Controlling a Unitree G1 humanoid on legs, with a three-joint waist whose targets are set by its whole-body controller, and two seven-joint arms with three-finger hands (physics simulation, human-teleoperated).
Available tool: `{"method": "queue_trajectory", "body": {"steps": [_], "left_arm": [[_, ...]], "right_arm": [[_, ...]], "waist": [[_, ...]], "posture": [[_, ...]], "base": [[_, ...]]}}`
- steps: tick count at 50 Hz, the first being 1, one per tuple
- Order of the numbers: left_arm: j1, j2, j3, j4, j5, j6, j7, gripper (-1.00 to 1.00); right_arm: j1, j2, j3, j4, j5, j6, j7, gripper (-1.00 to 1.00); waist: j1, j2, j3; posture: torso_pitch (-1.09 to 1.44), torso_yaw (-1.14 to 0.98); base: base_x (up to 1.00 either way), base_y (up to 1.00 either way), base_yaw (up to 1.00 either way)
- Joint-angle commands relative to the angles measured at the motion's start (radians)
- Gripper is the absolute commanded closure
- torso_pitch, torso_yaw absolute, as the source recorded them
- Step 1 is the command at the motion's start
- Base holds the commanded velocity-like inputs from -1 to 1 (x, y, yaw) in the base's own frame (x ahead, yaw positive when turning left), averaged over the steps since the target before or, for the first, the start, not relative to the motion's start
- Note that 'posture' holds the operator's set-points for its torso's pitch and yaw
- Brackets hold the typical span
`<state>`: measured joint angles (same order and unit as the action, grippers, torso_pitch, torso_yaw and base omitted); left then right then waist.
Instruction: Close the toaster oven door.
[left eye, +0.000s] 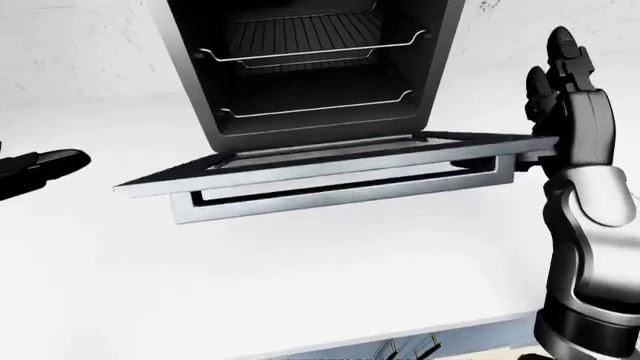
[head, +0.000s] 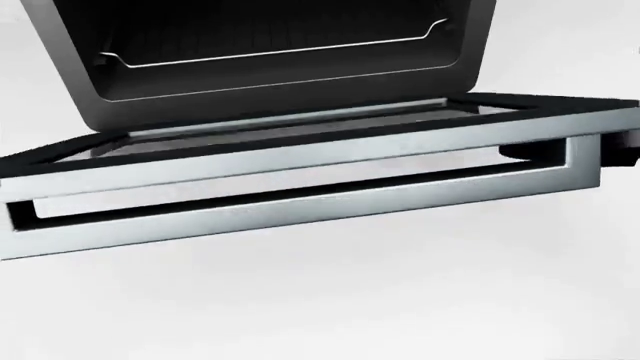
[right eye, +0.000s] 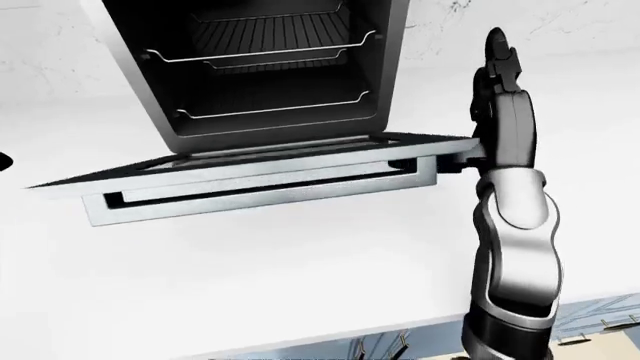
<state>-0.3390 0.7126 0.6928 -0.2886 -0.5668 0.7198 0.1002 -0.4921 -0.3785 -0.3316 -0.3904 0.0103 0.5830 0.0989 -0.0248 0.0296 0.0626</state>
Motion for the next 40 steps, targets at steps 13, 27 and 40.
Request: {"method": "queue_trajectory", "body": {"steps": [13, 27, 40], "left_arm": [[-0.015, 0.023, 0.022, -0.025, 0.001, -0.031, -0.002, -1.00], [-0.010, 0.008, 0.017, -0.040, 0.006, -0.023, -0.006, -1.00], [-0.012, 0.008, 0.018, -0.041, 0.004, -0.021, -0.003, -1.00]], "right_arm": [[-0.101, -0.023, -0.006, -0.077, 0.161, 0.073, -0.203, -1.00], [-0.166, -0.039, -0.003, -0.024, 0.199, 0.072, -0.405, -1.00], [-0.199, -0.035, 0.012, 0.024, 0.202, 0.039, -0.530, -1.00]], "waist": [[0.014, -0.007, -0.025], [0.018, -0.006, -0.026], [0.022, -0.009, -0.026]], "posture": [[0.00, 0.00], [0.00, 0.00], [0.00, 0.00]], "base": [[0.00, 0.00, 0.00], [0.00, 0.00, 0.00], [0.00, 0.00, 0.00]]}}
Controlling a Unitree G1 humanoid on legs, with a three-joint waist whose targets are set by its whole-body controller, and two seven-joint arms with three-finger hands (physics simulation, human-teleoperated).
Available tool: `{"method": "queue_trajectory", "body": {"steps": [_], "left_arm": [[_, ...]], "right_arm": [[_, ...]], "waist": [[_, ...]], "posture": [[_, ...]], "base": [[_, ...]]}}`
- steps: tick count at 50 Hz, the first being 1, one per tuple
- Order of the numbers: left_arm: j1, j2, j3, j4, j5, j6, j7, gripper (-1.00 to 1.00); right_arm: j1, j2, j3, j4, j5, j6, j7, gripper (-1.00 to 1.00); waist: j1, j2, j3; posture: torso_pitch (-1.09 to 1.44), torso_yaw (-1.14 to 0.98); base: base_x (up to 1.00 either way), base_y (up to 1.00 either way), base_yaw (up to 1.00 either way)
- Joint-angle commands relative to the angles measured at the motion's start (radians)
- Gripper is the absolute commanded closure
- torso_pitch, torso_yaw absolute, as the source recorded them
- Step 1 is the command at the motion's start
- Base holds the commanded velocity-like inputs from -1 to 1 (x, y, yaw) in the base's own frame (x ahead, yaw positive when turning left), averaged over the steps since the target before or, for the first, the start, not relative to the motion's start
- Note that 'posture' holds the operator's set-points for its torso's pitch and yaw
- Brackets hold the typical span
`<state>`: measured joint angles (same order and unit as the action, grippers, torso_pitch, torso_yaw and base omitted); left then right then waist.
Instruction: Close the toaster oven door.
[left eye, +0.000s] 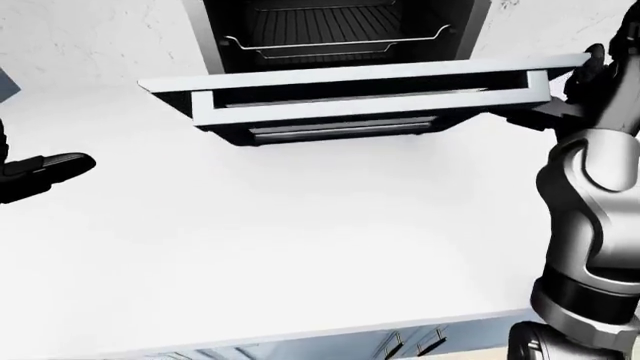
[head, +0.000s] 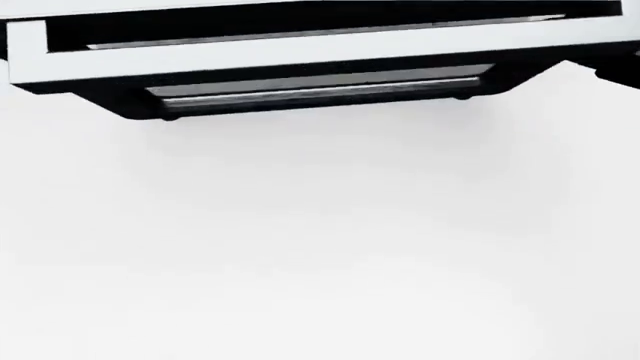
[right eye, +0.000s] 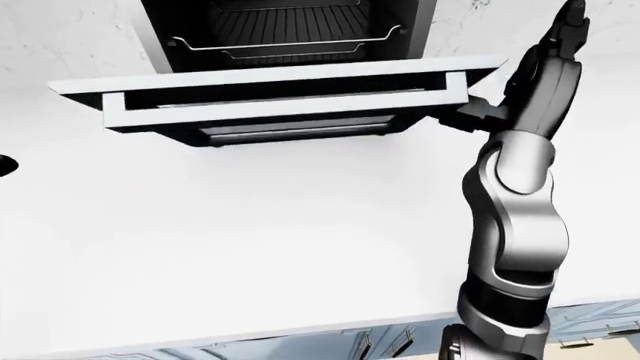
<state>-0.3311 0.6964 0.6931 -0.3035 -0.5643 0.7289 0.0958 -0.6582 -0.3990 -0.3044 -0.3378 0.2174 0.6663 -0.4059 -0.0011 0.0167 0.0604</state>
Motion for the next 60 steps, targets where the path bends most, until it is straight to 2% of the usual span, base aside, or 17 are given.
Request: {"method": "queue_trajectory", "body": {"steps": [1, 13, 16, 18, 21, 23, 24, 29, 35, 40, 48, 60], "left_arm": [[-0.019, 0.022, 0.016, -0.027, 0.002, -0.031, 0.002, -1.00], [-0.011, -0.001, 0.000, -0.063, 0.000, -0.018, 0.011, -1.00], [0.003, -0.034, -0.012, -0.093, 0.005, -0.019, 0.002, -1.00], [0.007, -0.067, 0.000, -0.120, -0.022, -0.029, 0.007, -1.00], [0.023, -0.081, -0.012, -0.146, -0.022, -0.032, 0.015, -1.00], [0.047, -0.094, -0.031, -0.159, 0.025, -0.030, 0.031, -1.00], [0.038, -0.109, -0.020, -0.158, 0.017, -0.009, 0.049, -1.00], [0.056, -0.126, -0.009, -0.173, 0.055, -0.007, 0.034, -1.00], [0.074, -0.163, -0.035, -0.237, 0.115, 0.008, 0.037, -1.00], [0.063, -0.164, -0.049, -0.295, 0.161, 0.026, 0.024, -1.00], [0.069, -0.226, -0.068, -0.374, 0.198, 0.077, 0.011, -1.00], [0.032, -0.269, -0.099, -0.529, 0.120, 0.226, 0.058, -1.00]], "right_arm": [[-0.040, -0.015, -0.009, -0.016, -0.008, -0.046, -0.032, -1.00], [-0.125, -0.043, 0.017, 0.071, -0.077, -0.048, -0.060, -1.00], [-0.139, -0.044, 0.017, 0.085, -0.089, -0.040, -0.072, -1.00], [-0.148, -0.045, 0.017, 0.097, -0.093, -0.032, -0.078, -1.00], [-0.150, -0.044, 0.019, 0.097, -0.096, -0.025, -0.081, -1.00], [-0.153, -0.044, 0.019, 0.087, -0.092, -0.013, -0.077, -1.00], [-0.152, -0.043, 0.019, 0.090, -0.092, -0.016, -0.076, -1.00], [-0.151, -0.048, 0.014, 0.084, -0.087, -0.008, -0.072, -1.00], [-0.150, -0.053, 0.009, 0.084, -0.082, -0.007, -0.074, -1.00], [-0.154, -0.057, 0.009, 0.088, -0.079, -0.008, -0.075, -1.00], [-0.154, -0.061, 0.007, 0.088, -0.076, -0.005, -0.075, -1.00], [-0.164, -0.071, 0.003, 0.093, -0.069, 0.000, -0.076, -1.00]], "waist": [[-0.001, 0.004, -0.024], [0.000, 0.004, -0.024], [0.002, 0.003, -0.024], [0.003, 0.001, -0.025], [0.003, 0.000, -0.025], [0.003, -0.002, -0.025], [0.003, -0.003, -0.025], [0.004, -0.003, -0.026], [0.004, -0.006, -0.025], [0.004, -0.007, -0.026], [0.005, -0.008, -0.027], [0.004, -0.011, -0.027]], "posture": [[0.00, 0.00], [0.00, 0.00], [0.00, 0.00], [0.00, 0.00], [0.00, 0.00], [0.00, 0.00], [0.00, 0.00], [0.00, 0.00], [0.00, 0.00], [0.00, 0.00], [0.00, 0.00], [0.00, 0.00]], "base": [[0.00, 0.00, 0.00], [0.00, 0.00, 0.00], [0.00, 0.00, 0.00], [0.00, 0.00, 0.00], [0.00, 0.00, 0.00], [0.00, 0.00, 0.00], [0.00, 0.00, 0.00], [0.00, 0.00, 0.00], [0.00, 0.00, 0.00], [0.00, 0.00, 0.00], [0.00, 0.00, 0.00], [0.00, 0.00, 0.00]]}}
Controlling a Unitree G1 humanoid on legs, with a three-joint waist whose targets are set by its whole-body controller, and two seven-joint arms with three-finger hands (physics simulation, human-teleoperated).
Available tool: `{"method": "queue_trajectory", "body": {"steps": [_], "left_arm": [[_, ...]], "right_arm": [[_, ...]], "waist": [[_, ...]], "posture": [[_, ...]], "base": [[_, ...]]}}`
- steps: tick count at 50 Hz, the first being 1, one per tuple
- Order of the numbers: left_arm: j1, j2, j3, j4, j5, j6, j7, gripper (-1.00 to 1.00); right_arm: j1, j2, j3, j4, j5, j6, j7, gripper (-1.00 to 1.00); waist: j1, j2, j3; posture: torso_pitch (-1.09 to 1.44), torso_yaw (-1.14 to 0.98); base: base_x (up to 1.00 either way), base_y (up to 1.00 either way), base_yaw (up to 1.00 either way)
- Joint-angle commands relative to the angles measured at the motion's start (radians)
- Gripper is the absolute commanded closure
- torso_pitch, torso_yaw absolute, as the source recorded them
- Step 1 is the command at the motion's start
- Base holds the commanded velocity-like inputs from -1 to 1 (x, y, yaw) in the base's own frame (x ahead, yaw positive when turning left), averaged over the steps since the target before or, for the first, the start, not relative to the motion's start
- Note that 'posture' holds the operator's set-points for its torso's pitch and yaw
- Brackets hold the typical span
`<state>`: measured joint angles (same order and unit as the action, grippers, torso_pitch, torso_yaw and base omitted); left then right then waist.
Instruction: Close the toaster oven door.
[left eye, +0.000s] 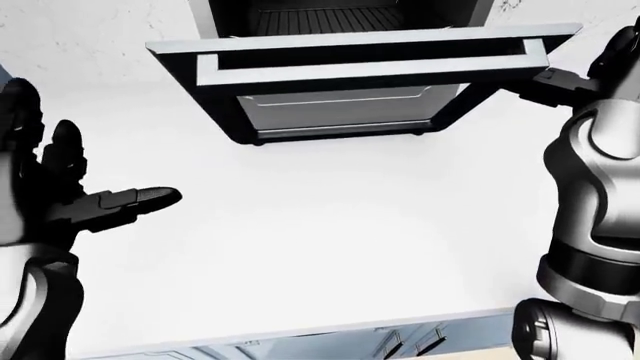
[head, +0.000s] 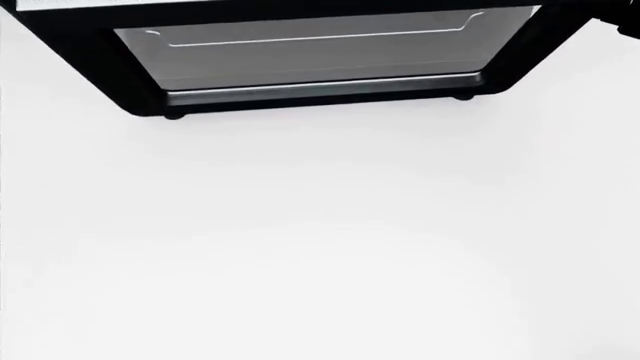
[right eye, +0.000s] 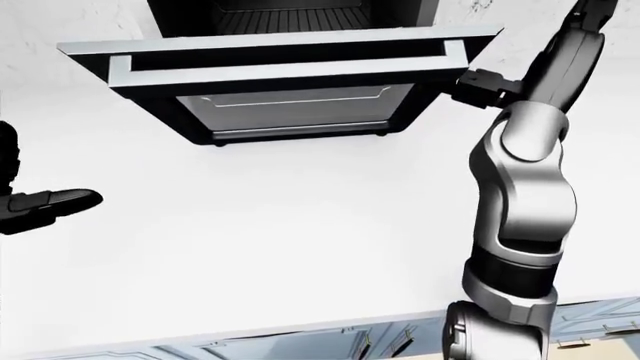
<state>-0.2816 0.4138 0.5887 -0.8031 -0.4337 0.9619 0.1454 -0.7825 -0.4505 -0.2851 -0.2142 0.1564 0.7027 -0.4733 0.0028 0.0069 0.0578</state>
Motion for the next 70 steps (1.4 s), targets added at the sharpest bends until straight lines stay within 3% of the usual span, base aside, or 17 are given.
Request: {"method": "queue_trajectory", "body": {"steps": [1, 14, 15, 16, 22, 26, 35, 44, 48, 53, 64, 70], "left_arm": [[-0.017, 0.012, -0.002, -0.033, -0.010, -0.004, 0.010, -1.00], [-0.037, -0.061, -0.056, -0.187, -0.063, 0.136, 0.057, -1.00], [-0.037, -0.090, -0.109, -0.229, -0.108, 0.159, 0.111, -1.00], [-0.039, -0.088, -0.121, -0.240, -0.139, 0.167, 0.142, -1.00], [-0.026, -0.031, -0.142, -0.244, -0.285, 0.140, 0.271, -1.00], [-0.018, -0.020, -0.203, -0.244, -0.290, 0.112, 0.302, -1.00], [-0.008, 0.034, -0.253, -0.244, -0.413, 0.069, 0.429, -1.00], [0.037, 0.086, -0.351, -0.244, -0.489, -0.028, 0.542, -1.00], [0.068, 0.120, -0.432, -0.244, -0.507, -0.101, 0.599, -1.00], [0.071, 0.145, -0.485, -0.244, -0.518, -0.134, 0.633, -1.00], [-0.004, 0.086, -0.615, -0.244, -0.476, -0.075, 0.663, -1.00], [-0.060, 0.005, -0.688, -0.244, -0.422, 0.017, 0.706, -1.00]], "right_arm": [[-0.040, -0.020, -0.015, -0.030, -0.007, -0.036, -0.009, -1.00], [-0.039, -0.025, -0.017, -0.021, -0.003, -0.045, -0.007, -1.00], [-0.040, -0.026, -0.020, -0.034, 0.001, -0.034, -0.009, -1.00], [-0.040, -0.027, -0.020, -0.029, 0.001, -0.039, -0.009, -1.00], [-0.039, -0.029, -0.020, -0.031, 0.004, -0.036, -0.011, -1.00], [-0.035, -0.029, -0.021, -0.027, 0.003, -0.043, -0.012, -1.00], [-0.042, -0.032, -0.020, -0.026, 0.003, -0.039, -0.013, -1.00], [-0.047, -0.036, -0.022, -0.025, 0.004, -0.037, -0.015, -1.00], [-0.044, -0.036, -0.023, -0.028, 0.004, -0.038, -0.016, -1.00], [-0.042, -0.036, -0.024, -0.029, 0.007, -0.038, -0.017, -1.00], [-0.041, -0.037, -0.023, -0.022, 0.009, -0.045, -0.018, -1.00], [-0.042, -0.037, -0.021, -0.020, 0.006, -0.047, -0.017, -1.00]], "waist": [[0.000, -0.001, -0.024], [0.001, -0.004, -0.024], [0.001, -0.004, -0.023], [0.001, -0.005, -0.025], [0.001, -0.005, -0.026], [0.002, -0.004, -0.025], [0.002, -0.003, -0.026], [0.003, 0.000, -0.027], [0.003, 0.000, -0.028], [0.004, 0.000, -0.029], [0.006, -0.001, -0.032], [0.006, -0.004, -0.033]], "posture": [[0.00, 0.00], [0.00, 0.00], [0.00, 0.00], [0.00, 0.00], [0.00, 0.00], [0.00, 0.00], [0.00, 0.00], [0.00, 0.00], [0.00, 0.00], [0.00, 0.00], [0.00, 0.00], [0.00, 0.00]], "base": [[0.00, 0.00, 0.00], [0.00, 0.00, 0.00], [0.00, 0.00, 0.00], [0.00, 0.00, 0.00], [0.00, 0.00, 0.00], [0.00, 0.00, 0.00], [0.00, 0.00, 0.00], [0.00, 0.00, 0.00], [0.00, 0.00, 0.00], [0.00, 0.00, 0.00], [0.00, 0.00, 0.00], [0.00, 0.00, 0.00]]}}
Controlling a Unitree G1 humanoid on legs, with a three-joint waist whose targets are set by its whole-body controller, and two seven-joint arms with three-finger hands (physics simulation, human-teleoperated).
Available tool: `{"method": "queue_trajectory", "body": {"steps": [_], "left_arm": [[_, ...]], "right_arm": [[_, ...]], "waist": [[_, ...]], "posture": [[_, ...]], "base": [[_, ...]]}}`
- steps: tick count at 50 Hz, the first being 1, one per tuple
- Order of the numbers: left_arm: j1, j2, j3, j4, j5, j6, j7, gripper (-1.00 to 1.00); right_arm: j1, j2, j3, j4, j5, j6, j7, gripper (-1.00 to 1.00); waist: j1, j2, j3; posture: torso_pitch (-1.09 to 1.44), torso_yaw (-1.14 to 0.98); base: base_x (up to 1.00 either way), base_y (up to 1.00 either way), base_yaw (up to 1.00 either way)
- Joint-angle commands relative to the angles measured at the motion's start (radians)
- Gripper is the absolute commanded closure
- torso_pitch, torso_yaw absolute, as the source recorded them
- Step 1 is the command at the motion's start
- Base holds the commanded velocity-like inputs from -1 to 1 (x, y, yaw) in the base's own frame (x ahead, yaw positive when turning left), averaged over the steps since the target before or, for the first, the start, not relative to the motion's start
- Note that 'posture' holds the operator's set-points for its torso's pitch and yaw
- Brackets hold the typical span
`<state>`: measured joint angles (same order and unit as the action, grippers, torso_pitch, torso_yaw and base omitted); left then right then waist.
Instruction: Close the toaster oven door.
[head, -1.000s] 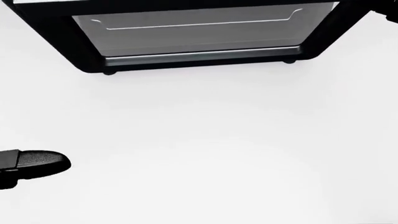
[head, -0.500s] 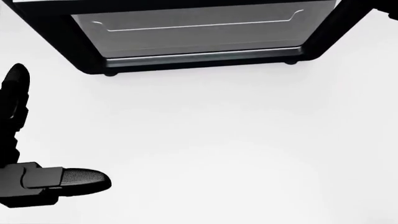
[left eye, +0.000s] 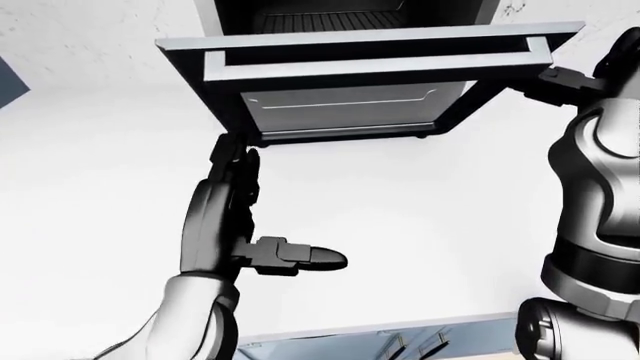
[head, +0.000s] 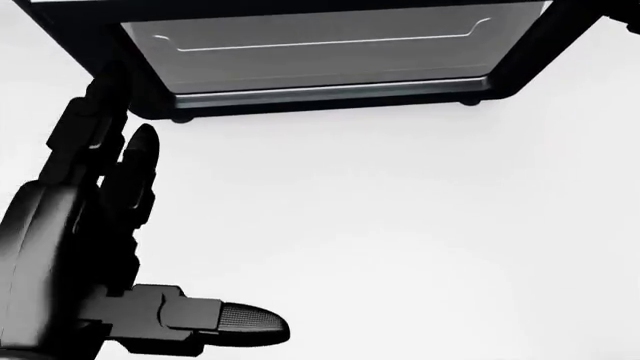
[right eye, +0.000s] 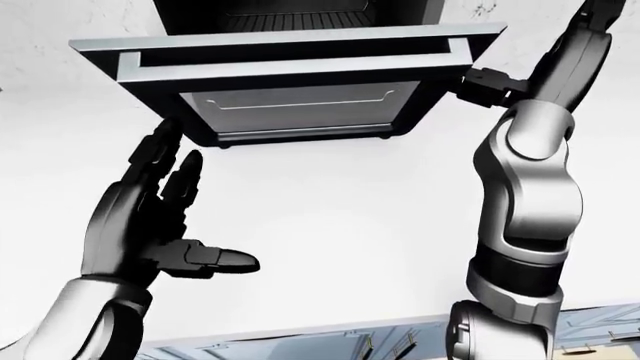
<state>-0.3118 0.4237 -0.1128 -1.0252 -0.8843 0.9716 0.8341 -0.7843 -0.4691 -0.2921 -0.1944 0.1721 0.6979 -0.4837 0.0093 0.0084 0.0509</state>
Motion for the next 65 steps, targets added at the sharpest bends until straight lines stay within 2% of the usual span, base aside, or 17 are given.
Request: {"method": "queue_trajectory", "body": {"steps": [1, 2, 6, 11, 14, 17, 25, 32, 41, 45, 48, 57, 62, 65], "left_arm": [[-0.043, -0.021, 0.008, -0.022, 0.036, 0.030, 0.027, -1.00], [-0.049, -0.032, 0.006, -0.022, 0.040, 0.041, 0.027, -1.00], [-0.067, -0.083, -0.069, -0.022, 0.099, 0.071, 0.042, -1.00], [-0.136, -0.179, -0.085, -0.022, 0.155, 0.172, 0.045, -1.00], [-0.164, -0.268, -0.089, -0.022, 0.263, 0.247, -0.022, -1.00], [-0.188, -0.341, -0.090, -0.001, 0.413, 0.285, -0.132, -1.00], [-0.187, -0.437, -0.130, 0.089, 0.749, 0.243, -0.354, -1.00], [-0.194, -0.507, -0.122, 0.168, 0.927, 0.190, -0.474, -1.00], [-0.228, -0.559, -0.113, 0.189, 1.044, 0.190, -0.564, -1.00], [-0.273, -0.569, -0.091, 0.208, 1.076, 0.198, -0.598, -1.00], [-0.312, -0.566, -0.063, 0.242, 1.089, 0.187, -0.621, -1.00], [-0.379, -0.571, -0.038, 0.286, 1.113, 0.187, -0.658, -1.00], [-0.387, -0.568, -0.036, 0.311, 1.117, 0.172, -0.669, -1.00], [-0.386, -0.573, -0.015, 0.363, 1.100, 0.141, -0.675, -1.00]], "right_arm": [[-0.041, -0.019, -0.014, -0.039, -0.010, -0.042, -0.006, -1.00], [-0.041, -0.019, -0.015, -0.039, -0.011, -0.041, -0.006, -1.00], [-0.042, -0.020, -0.017, -0.048, -0.009, -0.031, -0.006, -1.00], [-0.040, -0.019, -0.017, -0.049, -0.010, -0.032, -0.007, -1.00], [-0.036, -0.019, -0.018, -0.049, -0.010, -0.033, -0.007, -1.00], [-0.034, -0.018, -0.018, -0.052, -0.010, -0.033, -0.008, -1.00], [-0.028, -0.015, -0.018, -0.049, -0.012, -0.040, -0.007, -1.00], [-0.023, -0.015, -0.020, -0.049, -0.011, -0.043, -0.008, -1.00], [-0.024, -0.014, -0.018, -0.049, -0.011, -0.041, -0.008, -1.00], [-0.029, -0.017, -0.020, -0.048, -0.012, -0.039, -0.011, -1.00], [-0.030, -0.018, -0.020, -0.046, -0.011, -0.040, -0.013, -1.00], [-0.026, -0.017, -0.020, -0.044, -0.011, -0.044, -0.014, -1.00], [-0.022, -0.015, -0.021, -0.043, -0.010, -0.048, -0.015, -1.00], [-0.021, -0.015, -0.021, -0.047, -0.008, -0.044, -0.016, -1.00]], "waist": [[-0.001, -0.007, -0.026], [-0.001, -0.008, -0.027], [-0.002, -0.011, -0.027], [-0.001, -0.017, -0.027], [-0.001, -0.021, -0.026], [0.000, -0.025, -0.024], [0.002, -0.038, -0.023], [0.005, -0.050, -0.024], [0.008, -0.059, -0.024], [0.008, -0.061, -0.022], [0.009, -0.063, -0.021], [0.008, -0.069, -0.020], [0.008, -0.071, -0.021], [0.009, -0.072, -0.020]], "posture": [[0.00, 0.00], [0.00, 0.00], [0.00, 0.00], [0.00, 0.00], [0.00, 0.00], [0.00, 0.00], [0.00, 0.00], [0.00, 0.00], [0.00, 0.00], [0.00, 0.00], [0.00, 0.00], [0.00, 0.00], [0.00, 0.00], [0.00, 0.00]], "base": [[0.00, 0.00, 0.00], [0.00, 0.00, 0.00], [0.00, 0.00, 0.00], [0.00, 0.00, 0.00], [0.00, 0.00, 0.00], [0.00, 0.00, 0.00], [0.00, 0.00, 0.00], [0.00, 0.00, 0.00], [0.00, 0.00, 0.00], [0.00, 0.00, 0.00], [0.00, 0.00, 0.00], [0.00, 0.00, 0.00], [0.00, 0.00, 0.00], [0.00, 0.00, 0.00]]}}
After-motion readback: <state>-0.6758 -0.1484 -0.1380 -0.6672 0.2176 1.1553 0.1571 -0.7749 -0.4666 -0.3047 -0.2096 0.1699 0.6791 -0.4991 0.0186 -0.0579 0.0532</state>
